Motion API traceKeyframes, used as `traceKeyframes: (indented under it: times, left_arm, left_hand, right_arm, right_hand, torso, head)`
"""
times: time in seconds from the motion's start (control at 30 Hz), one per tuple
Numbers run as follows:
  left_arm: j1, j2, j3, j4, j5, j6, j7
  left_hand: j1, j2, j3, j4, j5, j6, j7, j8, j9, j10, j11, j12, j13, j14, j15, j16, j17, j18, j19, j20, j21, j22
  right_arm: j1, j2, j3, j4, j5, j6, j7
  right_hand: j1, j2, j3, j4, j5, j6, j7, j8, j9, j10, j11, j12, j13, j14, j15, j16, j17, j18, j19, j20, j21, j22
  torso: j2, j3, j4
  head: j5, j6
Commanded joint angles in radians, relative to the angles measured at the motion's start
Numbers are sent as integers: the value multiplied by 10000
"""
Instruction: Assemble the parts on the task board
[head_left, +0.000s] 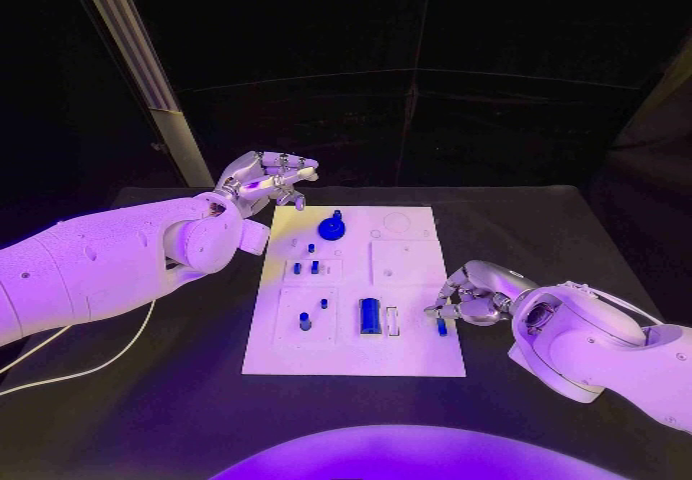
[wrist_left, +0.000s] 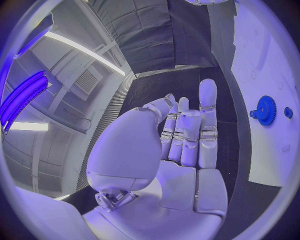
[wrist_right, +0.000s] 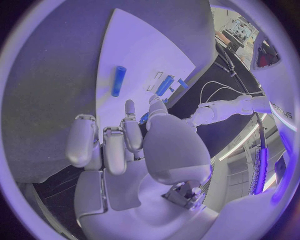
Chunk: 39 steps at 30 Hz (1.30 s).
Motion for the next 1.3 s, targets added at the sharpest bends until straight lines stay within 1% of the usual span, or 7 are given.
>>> traceKeyframes:
  times: [0.03, 0.17, 0.4, 0.53, 0.77, 1.03, 1.3]
  left_arm:
    - [14, 0, 2, -17, -14, 104, 23]
    - [14, 10, -4, -36, -24, 106, 13]
    - [13, 19, -12, -41, -29, 117, 7]
    - [13, 13, -15, -38, -30, 120, 8]
    - [13, 7, -19, -37, -30, 124, 8]
    - [12, 3, -21, -36, -30, 131, 9]
    - [11, 11, -23, -42, -31, 148, 7]
  left_hand:
    - [-83, 0, 78, -5, 19, -99, -3, 69, 0, -89, -12, 34, 16, -77, 21, 18, -10, 179, -48, -6, -38, 16]
    - [-81, 1, 90, -15, 19, -107, -2, 78, 0, -99, -10, 44, 17, -83, 21, 17, -15, 179, -51, -5, -40, 18]
    - [-81, 1, 90, -15, 19, -107, -2, 78, 0, -99, -10, 44, 17, -83, 21, 17, -15, 179, -51, -5, -40, 18]
    - [-81, 1, 90, -15, 19, -107, -2, 78, 0, -99, -10, 44, 17, -83, 21, 17, -15, 179, -51, -5, -40, 18]
    - [-81, 1, 90, -15, 19, -107, -2, 78, 0, -99, -10, 44, 17, -83, 21, 17, -15, 179, -51, -5, -40, 18]
    - [-81, 1, 90, -15, 19, -107, -2, 78, 0, -99, -10, 44, 17, -83, 21, 17, -15, 179, -51, -5, -40, 18]
    - [-81, 1, 90, -15, 19, -107, -2, 78, 0, -99, -10, 44, 17, -83, 21, 17, -15, 179, -51, -5, -40, 18]
  right_arm:
    - [14, -125, 2, 3, -263, 257, 315]
    - [12, -147, 2, -97, -397, 694, 113]
    - [9, 5, 0, -318, -843, 1216, -257]
    - [6, 163, -1, -470, -1067, 1569, -461]
    - [1, 448, -3, -691, -1305, 1816, -631]
    - [-3, 655, -3, -846, -1681, 2108, -817]
    - [-11, 1061, -6, -994, -2319, 2413, -982]
  right_hand:
    - [-102, -2, -84, 19, -77, 66, -6, -42, -1, 51, 16, 18, 57, 711, 49, -14, 801, -60, 16, 64, 28, 3]
    - [-131, 58, -148, 92, -177, 84, -11, -70, 6, 33, 12, -28, 33, 700, 46, -40, 755, -52, -3, 61, 7, -33]
    - [-85, 95, -167, 100, -57, 87, -12, -90, 11, 22, 10, -50, 25, 697, 44, -49, 742, -49, -11, 58, -1, -45]
    - [-105, 79, -206, 123, -75, 87, -9, -100, 13, 9, 14, -76, 9, 691, 45, -62, 717, -45, -24, 60, -18, -73]
    - [80, 57, -265, 61, 50, 15, 20, -173, 15, -82, 38, -223, -77, 676, 64, -99, 662, -33, -70, 68, -67, -139]
    - [340, 76, -263, -74, 77, 57, 19, -179, 41, -99, 37, -239, -74, 673, 67, -113, 651, -30, -82, 75, -81, -150]
    - [910, 220, -160, -416, -242, 121, 5, -210, 76, -132, 18, -298, -92, 667, 50, -144, 616, -24, -95, 70, -104, -172]
  torso:
    - [-14, 16, -33]
    - [32, 36, -41]
    - [0, 3, 4]
    - [7, 6, 0]
    - [2, 17, -25]
    - [-3, 7, -4]
    - [-8, 8, -7]
  head:
    - [15, 27]
    - [92, 15]
    - [56, -52]
    - [63, -54]
    - [75, -75]
    - [63, -101]
    - [53, -90]
